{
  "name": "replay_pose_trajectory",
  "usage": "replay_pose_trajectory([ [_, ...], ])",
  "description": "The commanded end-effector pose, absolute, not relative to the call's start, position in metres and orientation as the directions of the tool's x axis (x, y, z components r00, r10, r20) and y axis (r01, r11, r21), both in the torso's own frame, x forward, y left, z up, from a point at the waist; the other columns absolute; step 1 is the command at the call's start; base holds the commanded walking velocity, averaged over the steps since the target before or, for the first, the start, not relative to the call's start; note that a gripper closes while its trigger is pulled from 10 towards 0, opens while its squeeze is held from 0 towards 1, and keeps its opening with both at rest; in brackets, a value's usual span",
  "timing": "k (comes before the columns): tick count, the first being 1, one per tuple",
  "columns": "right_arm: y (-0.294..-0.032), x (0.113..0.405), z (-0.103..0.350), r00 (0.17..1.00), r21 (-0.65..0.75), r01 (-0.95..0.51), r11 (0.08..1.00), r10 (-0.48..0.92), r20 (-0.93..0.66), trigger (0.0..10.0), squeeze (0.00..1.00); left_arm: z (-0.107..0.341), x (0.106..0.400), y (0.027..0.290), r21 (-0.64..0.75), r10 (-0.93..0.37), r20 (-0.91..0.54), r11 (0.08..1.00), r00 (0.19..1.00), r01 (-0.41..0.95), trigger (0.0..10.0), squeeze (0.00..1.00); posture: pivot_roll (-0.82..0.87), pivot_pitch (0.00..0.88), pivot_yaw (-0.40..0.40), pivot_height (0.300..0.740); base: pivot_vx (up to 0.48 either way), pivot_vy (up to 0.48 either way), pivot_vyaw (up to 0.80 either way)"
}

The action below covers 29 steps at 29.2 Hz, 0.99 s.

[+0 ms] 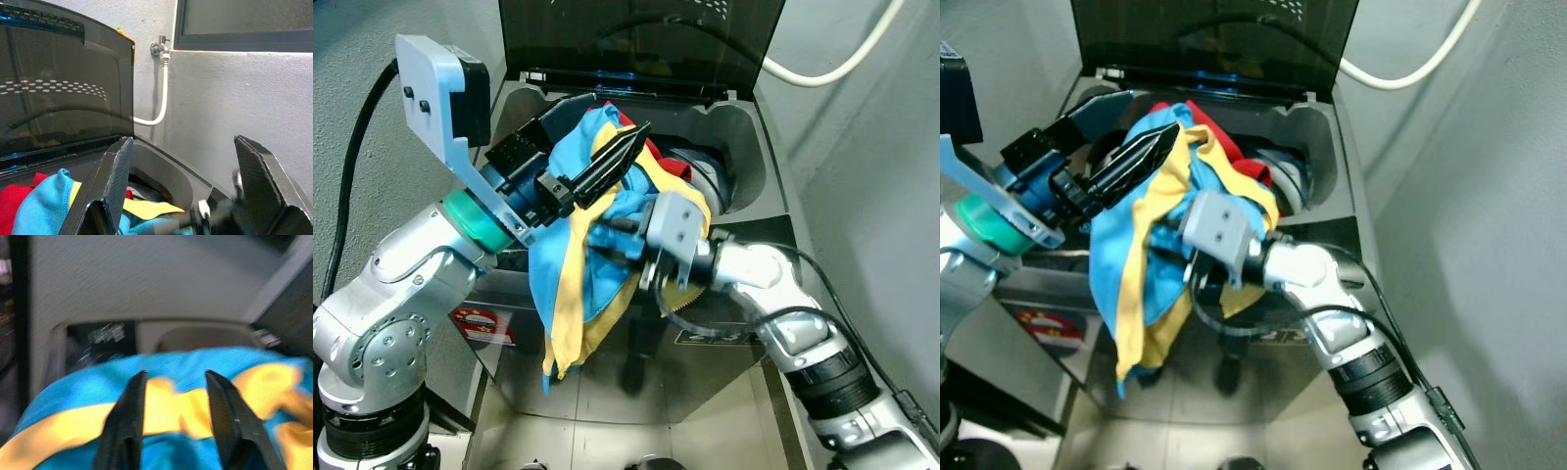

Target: Clothes washing

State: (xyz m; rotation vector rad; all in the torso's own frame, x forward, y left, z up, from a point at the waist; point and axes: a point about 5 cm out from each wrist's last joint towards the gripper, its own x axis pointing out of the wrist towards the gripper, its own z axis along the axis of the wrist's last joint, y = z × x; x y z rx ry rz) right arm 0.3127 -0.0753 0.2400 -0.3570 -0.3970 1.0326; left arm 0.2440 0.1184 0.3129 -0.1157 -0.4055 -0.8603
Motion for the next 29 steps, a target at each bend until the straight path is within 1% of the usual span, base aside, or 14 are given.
replay_pose_trajectory([
  [1, -0.078, 0.312, 0.245, 0.458, -0.457, -0.747, 0.482, 0.872, 0.171, 10.0, 1.00, 0.311, 0.244, 0.115, 0.058, -0.729, 0.378, 0.634, 0.571, 0.771, 10.0, 0.00, -0.01, 0.000, 0.008, 0.740, 0.000, 0.000, 0.00],
  [2, -0.086, 0.311, 0.250, 0.462, -0.466, -0.742, 0.482, 0.871, 0.165, 10.0, 1.00, 0.312, 0.244, 0.115, 0.058, -0.732, 0.376, 0.631, 0.569, 0.774, 10.0, 0.00, -0.01, 0.000, 0.009, 0.740, 0.000, 0.000, 0.00],
  [6, -0.089, 0.309, 0.250, 0.460, -0.467, -0.747, 0.473, 0.875, 0.150, 10.0, 1.00, 0.312, 0.244, 0.115, 0.058, -0.732, 0.376, 0.630, 0.568, 0.774, 10.0, 0.00, -0.01, 0.000, 0.009, 0.740, 0.000, 0.000, 0.00],
  [7, -0.087, 0.304, 0.246, 0.437, -0.464, -0.768, 0.441, 0.891, 0.124, 10.0, 1.00, 0.312, 0.244, 0.115, 0.058, -0.732, 0.376, 0.630, 0.568, 0.774, 10.0, 0.00, -0.01, 0.000, 0.009, 0.740, 0.000, 0.000, 0.00],
  [8, -0.087, 0.304, 0.246, 0.437, -0.464, -0.768, 0.441, 0.891, 0.124, 10.0, 1.00, 0.312, 0.244, 0.115, 0.058, -0.732, 0.376, 0.630, 0.568, 0.774, 10.0, 0.00, -0.01, 0.000, 0.009, 0.740, 0.000, 0.000, 0.00],
  [10, -0.078, 0.292, 0.230, 0.377, -0.460, -0.816, 0.351, 0.926, 0.037, 10.0, 1.00, 0.312, 0.244, 0.115, 0.057, -0.732, 0.376, 0.630, 0.568, 0.775, 10.0, 0.00, -0.02, 0.000, 0.009, 0.740, 0.000, 0.000, 0.00],
  [13, -0.069, 0.287, 0.215, 0.354, -0.455, -0.835, 0.310, 0.935, -0.013, 10.0, 1.00, 0.311, 0.245, 0.115, 0.055, -0.733, 0.374, 0.629, 0.568, 0.775, 10.0, 0.00, -0.01, 0.000, 0.009, 0.740, 0.000, 0.000, 0.00],
  [22, -0.056, 0.292, 0.200, 0.385, -0.454, -0.830, 0.324, 0.922, -0.044, 10.0, 1.00, 0.311, 0.245, 0.115, 0.054, -0.732, 0.373, 0.631, 0.570, 0.774, 10.0, 0.00, -0.01, 0.000, 0.008, 0.740, 0.000, 0.000, 0.00],
  [23, -0.051, 0.298, 0.193, 0.431, -0.457, -0.812, 0.362, 0.901, -0.052, 10.0, 0.00, 0.310, 0.245, 0.115, 0.055, -0.731, 0.373, 0.632, 0.572, 0.773, 10.0, 0.00, 0.00, 0.000, 0.007, 0.740, 0.000, 0.000, 0.00],
  [24, -0.051, 0.298, 0.193, 0.431, -0.457, -0.812, 0.362, 0.901, -0.052, 10.0, 0.00, 0.310, 0.245, 0.115, 0.055, -0.731, 0.373, 0.632, 0.572, 0.773, 10.0, 0.00, 0.00, 0.000, 0.007, 0.740, 0.000, 0.000, 0.00],
  [25, -0.047, 0.304, 0.187, 0.486, -0.475, -0.781, 0.404, 0.872, -0.058, 10.0, 0.00, 0.310, 0.245, 0.116, 0.054, -0.730, 0.372, 0.634, 0.573, 0.772, 10.0, 0.00, 0.00, 0.000, 0.006, 0.740, 0.000, 0.000, 0.00],
  [27, -0.047, 0.304, 0.187, 0.486, -0.475, -0.781, 0.404, 0.872, -0.058, 10.0, 0.00, 0.310, 0.245, 0.116, 0.054, -0.730, 0.372, 0.634, 0.573, 0.772, 10.0, 0.00, 0.00, 0.000, 0.006, 0.740, 0.000, 0.000, 0.00],
  [28, -0.046, 0.309, 0.183, 0.527, -0.482, -0.760, 0.437, 0.847, -0.063, 10.0, 0.00, 0.310, 0.245, 0.116, 0.054, -0.729, 0.371, 0.635, 0.575, 0.770, 10.0, 0.00, 0.00, 0.000, 0.005, 0.740, 0.000, 0.000, 0.00],
  [29, -0.046, 0.309, 0.183, 0.527, -0.482, -0.760, 0.437, 0.847, -0.063, 10.0, 0.00, 0.310, 0.245, 0.116, 0.054, -0.729, 0.371, 0.635, 0.575, 0.770, 10.0, 0.00, 0.00, 0.000, 0.005, 0.740, 0.000, 0.000, 0.00],
])
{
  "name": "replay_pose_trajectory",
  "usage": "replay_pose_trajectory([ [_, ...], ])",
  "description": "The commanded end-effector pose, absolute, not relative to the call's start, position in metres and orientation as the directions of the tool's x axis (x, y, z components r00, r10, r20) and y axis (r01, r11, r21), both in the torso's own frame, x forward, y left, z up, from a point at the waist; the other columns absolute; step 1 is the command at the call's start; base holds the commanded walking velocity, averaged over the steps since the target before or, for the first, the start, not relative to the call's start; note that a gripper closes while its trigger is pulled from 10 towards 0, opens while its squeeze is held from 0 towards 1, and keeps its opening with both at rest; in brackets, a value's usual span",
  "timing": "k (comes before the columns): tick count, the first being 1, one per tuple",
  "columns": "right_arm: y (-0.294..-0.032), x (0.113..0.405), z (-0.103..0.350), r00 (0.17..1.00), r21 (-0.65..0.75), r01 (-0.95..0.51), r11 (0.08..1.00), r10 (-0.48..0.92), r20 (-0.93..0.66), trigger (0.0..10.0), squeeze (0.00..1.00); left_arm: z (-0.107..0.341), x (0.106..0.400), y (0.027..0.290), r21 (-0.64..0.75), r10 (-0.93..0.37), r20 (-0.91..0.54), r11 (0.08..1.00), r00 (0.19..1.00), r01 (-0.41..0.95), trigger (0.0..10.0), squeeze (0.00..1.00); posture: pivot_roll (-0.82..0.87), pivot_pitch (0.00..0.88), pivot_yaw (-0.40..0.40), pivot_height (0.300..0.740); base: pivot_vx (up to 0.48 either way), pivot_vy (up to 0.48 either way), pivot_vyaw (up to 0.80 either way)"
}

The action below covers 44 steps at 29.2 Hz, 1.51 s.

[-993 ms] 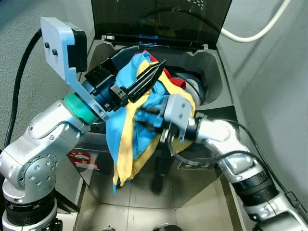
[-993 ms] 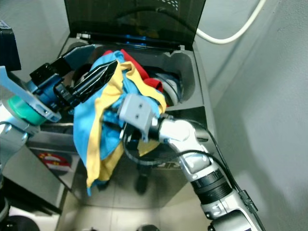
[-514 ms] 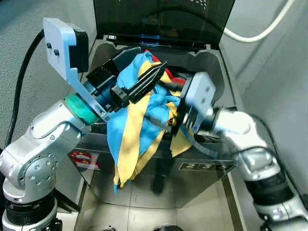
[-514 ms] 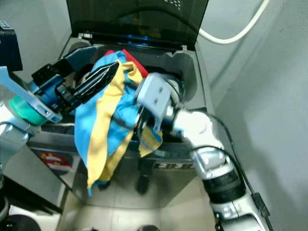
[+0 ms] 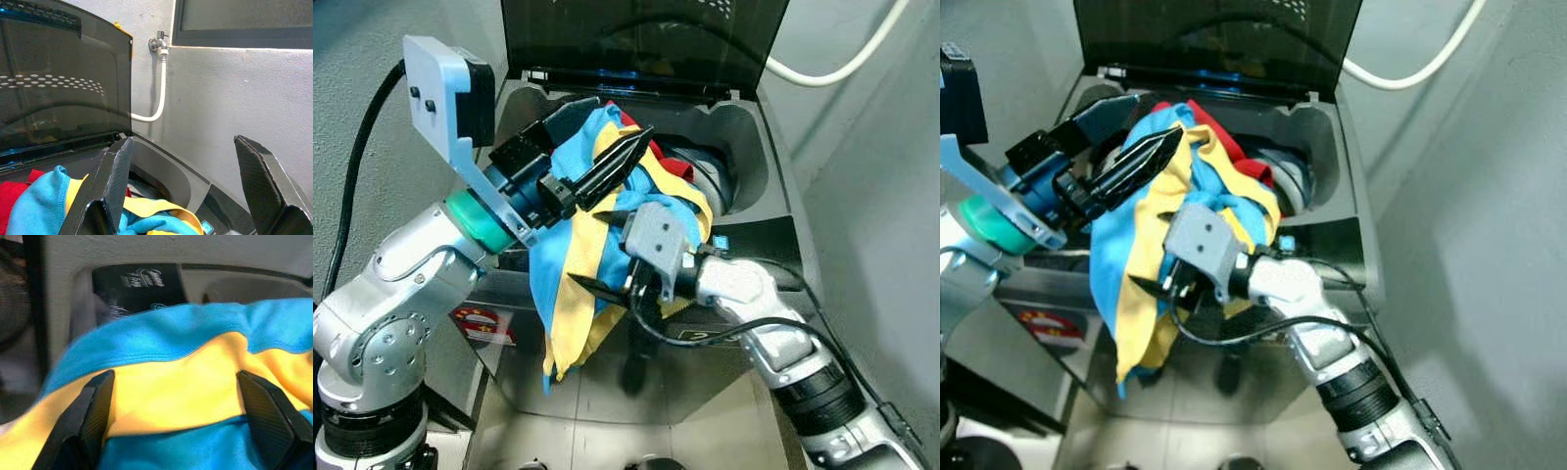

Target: Clothes washing

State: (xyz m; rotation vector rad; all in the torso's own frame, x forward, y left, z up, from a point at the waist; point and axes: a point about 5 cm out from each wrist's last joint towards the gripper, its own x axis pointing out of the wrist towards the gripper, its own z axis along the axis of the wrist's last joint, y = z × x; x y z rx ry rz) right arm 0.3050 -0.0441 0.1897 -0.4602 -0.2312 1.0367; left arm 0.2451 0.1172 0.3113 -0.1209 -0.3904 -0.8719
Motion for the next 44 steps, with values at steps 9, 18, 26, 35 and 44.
replay_pose_trajectory([
  [9, -0.050, 0.313, 0.171, 0.602, -0.529, -0.712, 0.462, 0.790, -0.120, 10.0, 0.00, 0.309, 0.245, 0.117, 0.052, -0.727, 0.370, 0.638, 0.578, 0.769, 10.0, 0.00, 0.00, 0.000, 0.004, 0.740, 0.000, 0.000, 0.00],
  [18, -0.053, 0.310, 0.166, 0.576, -0.531, -0.737, 0.419, 0.800, -0.169, 0.0, 0.00, 0.309, 0.245, 0.116, 0.047, -0.728, 0.371, 0.635, 0.577, 0.771, 10.0, 0.00, 0.00, 0.000, 0.003, 0.740, 0.000, 0.000, 0.00],
  [26, -0.053, 0.308, 0.165, 0.542, -0.512, -0.764, 0.392, 0.820, -0.182, 0.0, 0.00, 0.309, 0.244, 0.116, 0.045, -0.727, 0.371, 0.635, 0.577, 0.771, 10.0, 0.00, -0.01, 0.000, 0.000, 0.740, 0.000, 0.000, 0.00],
  [35, -0.052, 0.309, 0.173, 0.540, -0.444, -0.780, 0.442, 0.833, -0.119, 0.0, 0.00, 0.308, 0.245, 0.116, 0.043, -0.726, 0.371, 0.636, 0.578, 0.771, 10.0, 0.00, -0.01, 0.000, -0.001, 0.740, 0.000, 0.000, 0.00],
  [44, -0.052, 0.328, 0.202, 0.636, -0.467, -0.672, 0.575, 0.771, 0.034, 0.0, 0.00, 0.308, 0.244, 0.114, 0.036, -0.727, 0.374, 0.631, 0.576, 0.775, 10.0, 0.00, -0.01, 0.000, -0.004, 0.740, 0.000, 0.000, 0.00],
])
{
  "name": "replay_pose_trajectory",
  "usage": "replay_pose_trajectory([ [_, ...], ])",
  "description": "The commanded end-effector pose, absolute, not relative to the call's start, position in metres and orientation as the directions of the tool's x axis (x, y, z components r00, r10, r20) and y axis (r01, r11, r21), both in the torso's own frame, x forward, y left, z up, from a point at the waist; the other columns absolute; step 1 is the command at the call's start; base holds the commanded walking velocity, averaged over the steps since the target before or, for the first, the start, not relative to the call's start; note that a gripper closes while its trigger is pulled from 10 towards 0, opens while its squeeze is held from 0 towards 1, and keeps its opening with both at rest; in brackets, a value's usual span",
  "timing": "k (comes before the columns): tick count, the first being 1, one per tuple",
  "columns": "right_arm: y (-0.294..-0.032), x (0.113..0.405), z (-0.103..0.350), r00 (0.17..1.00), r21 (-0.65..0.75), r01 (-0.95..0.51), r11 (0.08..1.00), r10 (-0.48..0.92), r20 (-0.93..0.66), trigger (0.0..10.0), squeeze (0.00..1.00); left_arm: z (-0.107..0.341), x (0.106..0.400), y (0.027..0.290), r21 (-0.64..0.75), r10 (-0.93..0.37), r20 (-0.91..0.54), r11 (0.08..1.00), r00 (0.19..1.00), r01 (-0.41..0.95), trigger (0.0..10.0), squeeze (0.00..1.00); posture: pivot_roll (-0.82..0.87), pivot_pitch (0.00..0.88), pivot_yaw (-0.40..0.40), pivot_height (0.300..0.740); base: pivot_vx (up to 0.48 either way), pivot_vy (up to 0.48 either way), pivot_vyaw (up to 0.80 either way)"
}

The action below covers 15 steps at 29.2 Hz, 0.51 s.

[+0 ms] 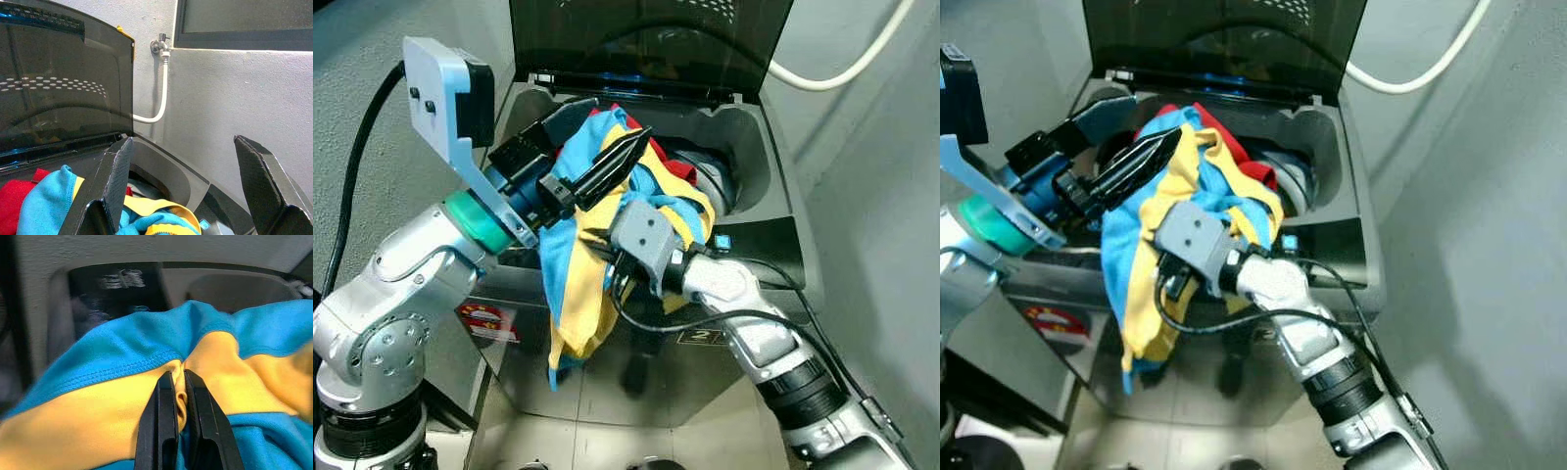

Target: Clothes washing

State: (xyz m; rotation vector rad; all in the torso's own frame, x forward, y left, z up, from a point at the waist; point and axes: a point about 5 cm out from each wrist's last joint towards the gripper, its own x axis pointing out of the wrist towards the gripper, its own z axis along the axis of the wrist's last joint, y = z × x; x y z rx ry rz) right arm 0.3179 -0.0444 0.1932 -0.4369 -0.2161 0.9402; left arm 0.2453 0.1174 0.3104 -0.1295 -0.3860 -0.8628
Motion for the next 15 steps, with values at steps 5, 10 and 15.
replay_pose_trajectory([
  [5, -0.046, 0.347, 0.231, 0.693, -0.507, -0.552, 0.662, 0.702, 0.162, 6.4, 0.00, 0.308, 0.243, 0.112, 0.032, -0.729, 0.378, 0.626, 0.570, 0.779, 10.0, 0.00, -0.01, 0.000, -0.008, 0.740, 0.000, 0.000, 0.00],
  [10, -0.034, 0.370, 0.273, 0.717, -0.517, -0.426, 0.742, 0.626, 0.306, 10.0, 0.00, 0.309, 0.242, 0.109, 0.026, -0.728, 0.388, 0.622, 0.565, 0.783, 10.0, 0.00, 0.00, 0.000, -0.024, 0.740, 0.000, 0.000, 0.00],
  [15, -0.021, 0.384, 0.305, 0.747, -0.513, -0.309, 0.801, 0.538, 0.390, 10.0, 0.00, 0.309, 0.242, 0.107, 0.021, -0.723, 0.394, 0.625, 0.568, 0.780, 10.0, 0.00, 0.01, 0.002, -0.039, 0.740, 0.000, 0.000, 0.00],
])
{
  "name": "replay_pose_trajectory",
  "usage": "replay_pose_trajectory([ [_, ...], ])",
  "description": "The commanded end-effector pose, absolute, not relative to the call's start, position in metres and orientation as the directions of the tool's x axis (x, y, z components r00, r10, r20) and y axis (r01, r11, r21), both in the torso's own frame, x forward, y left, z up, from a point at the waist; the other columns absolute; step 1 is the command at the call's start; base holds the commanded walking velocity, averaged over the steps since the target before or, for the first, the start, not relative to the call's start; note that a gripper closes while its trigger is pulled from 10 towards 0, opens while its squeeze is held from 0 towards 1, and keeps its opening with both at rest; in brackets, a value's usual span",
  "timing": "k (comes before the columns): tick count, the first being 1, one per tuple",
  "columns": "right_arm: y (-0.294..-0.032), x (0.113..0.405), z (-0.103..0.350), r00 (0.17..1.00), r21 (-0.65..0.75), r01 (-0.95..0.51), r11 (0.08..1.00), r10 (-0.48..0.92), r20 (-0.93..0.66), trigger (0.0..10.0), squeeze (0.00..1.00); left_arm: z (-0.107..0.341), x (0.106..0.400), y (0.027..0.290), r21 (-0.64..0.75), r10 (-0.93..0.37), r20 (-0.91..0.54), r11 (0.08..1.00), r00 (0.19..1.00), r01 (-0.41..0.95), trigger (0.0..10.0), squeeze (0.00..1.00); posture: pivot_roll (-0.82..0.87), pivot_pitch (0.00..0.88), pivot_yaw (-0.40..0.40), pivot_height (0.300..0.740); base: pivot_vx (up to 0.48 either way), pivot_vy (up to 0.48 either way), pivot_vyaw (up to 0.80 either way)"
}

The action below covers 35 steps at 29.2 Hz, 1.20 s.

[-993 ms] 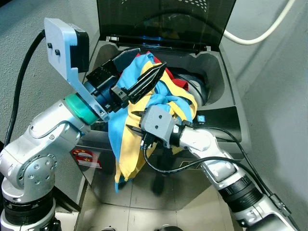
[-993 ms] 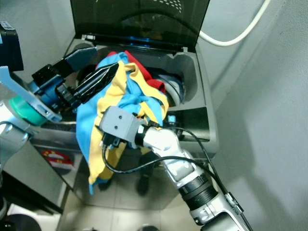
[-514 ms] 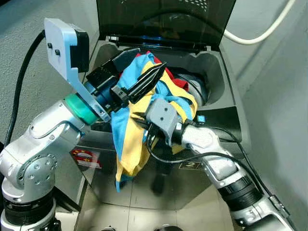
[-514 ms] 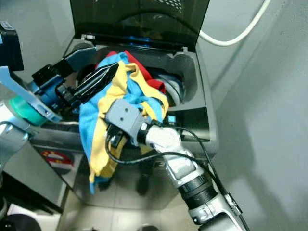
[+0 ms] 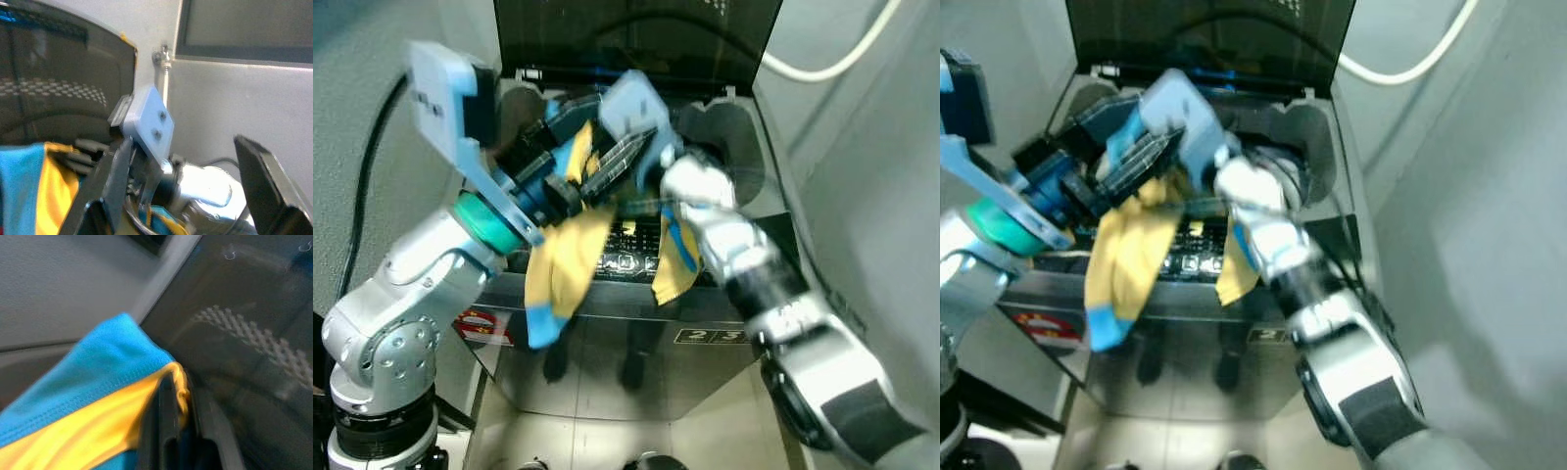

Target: Clothes washing

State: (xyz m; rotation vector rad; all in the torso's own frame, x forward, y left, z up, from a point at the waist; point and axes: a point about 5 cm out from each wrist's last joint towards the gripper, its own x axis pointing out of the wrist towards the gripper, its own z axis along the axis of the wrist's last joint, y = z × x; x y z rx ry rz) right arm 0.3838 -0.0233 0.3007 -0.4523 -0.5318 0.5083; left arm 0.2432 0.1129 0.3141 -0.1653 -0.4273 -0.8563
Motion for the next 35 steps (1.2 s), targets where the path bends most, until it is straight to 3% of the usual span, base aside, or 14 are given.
replay_pose_trajectory([
  [1, -0.023, 0.394, 0.322, 0.809, -0.463, -0.160, 0.872, 0.384, 0.445, 10.0, 0.00, 0.308, 0.242, 0.105, 0.017, -0.717, 0.400, 0.629, 0.572, 0.777, 10.0, 0.00, 0.02, 0.004, -0.050, 0.740, 0.000, 0.000, 0.00],
  [3, -0.026, 0.397, 0.327, 0.826, -0.434, -0.114, 0.894, 0.328, 0.458, 10.0, 0.00, 0.308, 0.242, 0.105, 0.015, -0.715, 0.402, 0.631, 0.573, 0.776, 10.0, 0.00, 0.02, 0.004, -0.050, 0.740, 0.000, 0.000, 0.00],
  [4, -0.035, 0.401, 0.332, 0.853, -0.345, -0.046, 0.937, 0.216, 0.475, 10.0, 0.00, 0.308, 0.241, 0.105, 0.014, -0.709, 0.405, 0.637, 0.578, 0.771, 10.0, 0.00, 0.03, 0.006, -0.058, 0.740, 0.000, 0.000, 0.00],
  [8, -0.039, 0.403, 0.333, 0.858, -0.340, -0.014, 0.940, 0.186, 0.479, 10.0, 0.00, 0.308, 0.240, 0.106, 0.012, -0.703, 0.406, 0.643, 0.584, 0.766, 10.0, 0.00, 0.04, 0.009, -0.059, 0.740, 0.000, 0.000, 0.00],
  [15, -0.034, 0.405, 0.296, 0.865, -0.553, -0.100, 0.827, 0.347, 0.362, 10.0, 0.00, 0.307, 0.241, 0.109, 0.010, -0.704, 0.403, 0.642, 0.585, 0.767, 10.0, 0.00, 0.01, 0.007, -0.047, 0.740, 0.000, 0.000, 0.00],
  [20, -0.038, 0.407, 0.290, 0.867, -0.578, -0.107, 0.809, 0.361, 0.345, 10.0, 0.00, 0.307, 0.241, 0.109, 0.009, -0.706, 0.405, 0.638, 0.581, 0.770, 10.0, 0.00, 0.00, 0.003, -0.039, 0.740, 0.000, 0.000, 0.00],
  [21, -0.042, 0.408, 0.288, 0.867, -0.578, -0.116, 0.808, 0.366, 0.338, 10.0, 1.00, 0.307, 0.242, 0.109, 0.008, -0.709, 0.406, 0.634, 0.577, 0.774, 10.0, 0.00, -0.01, 0.001, -0.036, 0.740, 0.000, 0.000, 0.00],
  [25, -0.047, 0.409, 0.289, 0.860, -0.560, -0.167, 0.812, 0.398, 0.321, 10.0, 1.00, 0.307, 0.243, 0.109, 0.008, -0.713, 0.406, 0.629, 0.572, 0.777, 10.0, 0.00, 0.00, 0.000, -0.031, 0.740, 0.000, 0.000, 0.00],
  [26, -0.046, 0.408, 0.288, 0.842, -0.536, -0.245, 0.808, 0.451, 0.295, 10.0, 0.63, 0.307, 0.244, 0.109, 0.009, -0.713, 0.405, 0.629, 0.572, 0.778, 10.0, 0.00, 0.00, 0.000, -0.028, 0.740, 0.000, 0.000, 0.00],
  [30, -0.044, 0.407, 0.287, 0.827, -0.520, -0.297, 0.800, 0.489, 0.279, 10.0, 0.63, 0.307, 0.244, 0.109, 0.010, -0.714, 0.405, 0.629, 0.572, 0.778, 10.0, 0.00, 0.00, 0.000, -0.028, 0.740, 0.000, 0.000, 0.00],
  [31, -0.045, 0.404, 0.287, 0.782, -0.437, -0.416, 0.798, 0.559, 0.276, 10.0, 0.00, 0.307, 0.244, 0.109, 0.011, -0.715, 0.402, 0.628, 0.572, 0.778, 10.0, 0.00, 0.00, 0.000, -0.022, 0.740, 0.000, 0.000, 0.00],
  [35, -0.063, 0.398, 0.285, 0.703, -0.335, -0.555, 0.761, 0.645, 0.300, 10.0, 0.00, 0.307, 0.244, 0.108, 0.013, -0.719, 0.400, 0.624, 0.568, 0.781, 10.0, 0.00, -0.01, 0.001, -0.018, 0.740, 0.000, 0.000, 0.00],
])
